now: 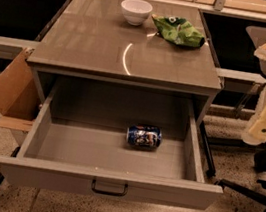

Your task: Pick pepsi can from top drawer and place on counter

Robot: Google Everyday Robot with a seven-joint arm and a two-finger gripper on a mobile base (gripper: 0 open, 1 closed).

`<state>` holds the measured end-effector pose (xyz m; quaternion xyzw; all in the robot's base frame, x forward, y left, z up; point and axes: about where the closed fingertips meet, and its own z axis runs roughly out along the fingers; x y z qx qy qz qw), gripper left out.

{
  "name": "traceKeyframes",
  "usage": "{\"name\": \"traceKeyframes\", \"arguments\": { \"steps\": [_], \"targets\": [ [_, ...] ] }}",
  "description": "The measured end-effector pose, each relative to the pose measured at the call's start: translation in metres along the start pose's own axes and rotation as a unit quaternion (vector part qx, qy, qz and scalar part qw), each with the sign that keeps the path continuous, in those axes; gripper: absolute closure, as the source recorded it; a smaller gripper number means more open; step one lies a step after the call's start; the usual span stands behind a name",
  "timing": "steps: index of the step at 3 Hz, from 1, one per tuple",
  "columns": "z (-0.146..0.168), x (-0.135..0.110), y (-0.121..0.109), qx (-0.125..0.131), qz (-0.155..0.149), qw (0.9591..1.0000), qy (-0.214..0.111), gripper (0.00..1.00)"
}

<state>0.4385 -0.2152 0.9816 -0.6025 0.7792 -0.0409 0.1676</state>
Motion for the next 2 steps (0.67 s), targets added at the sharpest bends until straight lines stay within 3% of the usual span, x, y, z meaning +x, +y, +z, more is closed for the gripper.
{"name": "traceKeyframes", "arguments": {
  "steps": [1,2],
  "targets": [
    [0.002,-0.002,0.000,-0.001,-0.001,1.0000,-0.006,0.00],
    [0.016,-0.013,0.003,-0.011,-0.007,0.9992,-0.038,0.00]
  ]
}}
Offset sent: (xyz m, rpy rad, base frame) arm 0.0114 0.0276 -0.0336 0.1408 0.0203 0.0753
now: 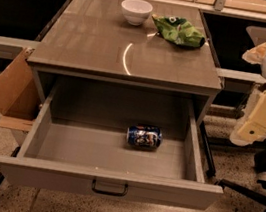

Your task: Pick pepsi can from top drawer and place on counter

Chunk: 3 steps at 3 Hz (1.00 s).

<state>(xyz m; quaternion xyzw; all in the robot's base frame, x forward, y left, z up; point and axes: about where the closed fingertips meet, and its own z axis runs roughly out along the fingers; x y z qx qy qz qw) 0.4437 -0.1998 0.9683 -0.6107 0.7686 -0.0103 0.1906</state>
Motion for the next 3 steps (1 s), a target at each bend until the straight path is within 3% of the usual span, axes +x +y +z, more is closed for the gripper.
{"name": "traceKeyframes", "arguments": {
  "steps": [1,3],
  "targets": [
    [0.000,0.000,0.000,0.000,0.000,1.0000,0.000,0.00],
    [0.080,-0.013,0.010,-0.039,-0.068,0.9969,-0.002,0.00]
  ]
}}
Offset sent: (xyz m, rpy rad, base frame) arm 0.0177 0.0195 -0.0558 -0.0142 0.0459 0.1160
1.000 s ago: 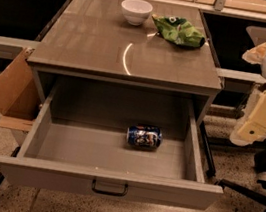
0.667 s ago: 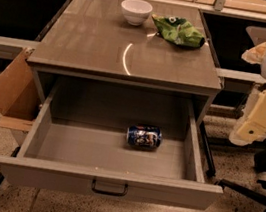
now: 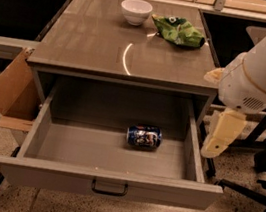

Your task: Pick pepsi can from top drawer and place on counter

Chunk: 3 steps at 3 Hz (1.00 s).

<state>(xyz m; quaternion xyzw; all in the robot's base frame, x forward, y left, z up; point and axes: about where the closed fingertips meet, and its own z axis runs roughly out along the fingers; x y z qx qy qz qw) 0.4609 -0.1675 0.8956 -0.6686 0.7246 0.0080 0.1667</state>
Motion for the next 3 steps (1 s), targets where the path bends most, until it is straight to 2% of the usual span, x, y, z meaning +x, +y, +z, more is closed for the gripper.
{"name": "traceKeyframes", "arguments": {
  "steps": [1,2,3],
  "targets": [
    [0.055,-0.009,0.007,-0.029,-0.028,0.9992,-0.008,0.00],
    [0.118,-0.025,0.018,-0.071,-0.045,0.9961,-0.026,0.00],
    [0.118,-0.025,0.018,-0.071,-0.045,0.9961,-0.026,0.00]
  ]
}}
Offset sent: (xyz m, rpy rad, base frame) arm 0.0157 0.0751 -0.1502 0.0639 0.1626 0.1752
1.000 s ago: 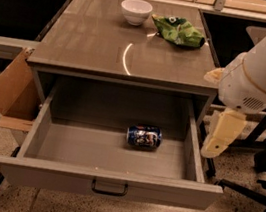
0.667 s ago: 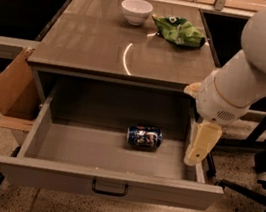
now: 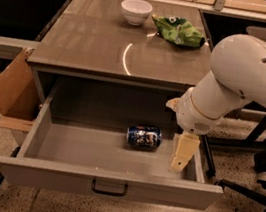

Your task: Pick pepsi can from top drawer and place on counter

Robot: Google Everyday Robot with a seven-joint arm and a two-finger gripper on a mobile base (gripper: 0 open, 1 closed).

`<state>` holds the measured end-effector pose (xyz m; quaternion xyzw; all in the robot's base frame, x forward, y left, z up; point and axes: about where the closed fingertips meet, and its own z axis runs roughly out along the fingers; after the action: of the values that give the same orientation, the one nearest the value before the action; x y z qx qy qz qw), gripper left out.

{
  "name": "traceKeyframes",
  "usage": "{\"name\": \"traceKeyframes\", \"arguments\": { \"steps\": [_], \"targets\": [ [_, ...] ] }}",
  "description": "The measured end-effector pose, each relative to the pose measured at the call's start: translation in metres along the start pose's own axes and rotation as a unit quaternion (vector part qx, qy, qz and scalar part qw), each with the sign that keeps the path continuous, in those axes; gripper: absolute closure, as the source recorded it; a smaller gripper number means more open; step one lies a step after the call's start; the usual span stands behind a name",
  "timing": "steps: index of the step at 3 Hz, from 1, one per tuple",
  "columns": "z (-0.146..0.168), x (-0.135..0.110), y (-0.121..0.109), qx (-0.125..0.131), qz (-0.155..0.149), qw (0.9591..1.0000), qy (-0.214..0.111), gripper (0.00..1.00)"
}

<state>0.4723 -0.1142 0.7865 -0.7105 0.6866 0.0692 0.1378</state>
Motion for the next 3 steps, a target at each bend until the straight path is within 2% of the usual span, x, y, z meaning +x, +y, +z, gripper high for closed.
{"name": "traceKeyframes", "arguments": {
  "steps": [2,3],
  "targets": [
    [0.045,0.014,-0.042,-0.005,-0.007,0.9980,-0.062,0.00],
    [0.070,0.012,-0.058,-0.003,-0.012,0.9966,-0.081,0.00]
  ]
}}
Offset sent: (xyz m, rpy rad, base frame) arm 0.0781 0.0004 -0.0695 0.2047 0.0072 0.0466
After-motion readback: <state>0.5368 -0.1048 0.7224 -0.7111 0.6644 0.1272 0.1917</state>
